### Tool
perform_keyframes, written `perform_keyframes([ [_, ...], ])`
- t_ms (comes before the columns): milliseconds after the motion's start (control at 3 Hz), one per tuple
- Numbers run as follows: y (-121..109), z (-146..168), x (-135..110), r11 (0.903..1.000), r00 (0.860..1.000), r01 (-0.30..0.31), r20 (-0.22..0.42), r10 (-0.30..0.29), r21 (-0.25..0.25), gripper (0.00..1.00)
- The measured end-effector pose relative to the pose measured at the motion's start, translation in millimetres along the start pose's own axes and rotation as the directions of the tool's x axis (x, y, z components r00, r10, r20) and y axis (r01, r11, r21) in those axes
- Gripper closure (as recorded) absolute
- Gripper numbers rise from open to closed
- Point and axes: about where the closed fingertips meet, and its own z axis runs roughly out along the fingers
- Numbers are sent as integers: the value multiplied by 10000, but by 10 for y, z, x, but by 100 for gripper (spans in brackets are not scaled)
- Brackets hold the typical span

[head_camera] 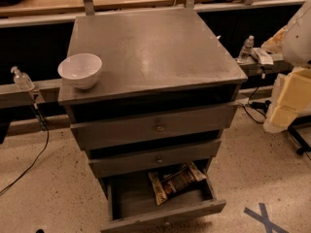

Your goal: Pick brown chip bag from bottom drawer and place on counter

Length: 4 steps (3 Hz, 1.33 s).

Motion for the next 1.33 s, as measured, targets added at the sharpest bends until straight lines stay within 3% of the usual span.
perform_keyframes([
  [333,0,0,0,10000,10000,0,1,0,2,0],
  [667,-5,182,-44,10000,9977,60,681,-54,-73,0],
  [1000,152,848,-101,9979,9725,124,2328,26,-628,0],
  [1333,441,1480,-94,9926,9289,66,3683,389,-1214,0],
])
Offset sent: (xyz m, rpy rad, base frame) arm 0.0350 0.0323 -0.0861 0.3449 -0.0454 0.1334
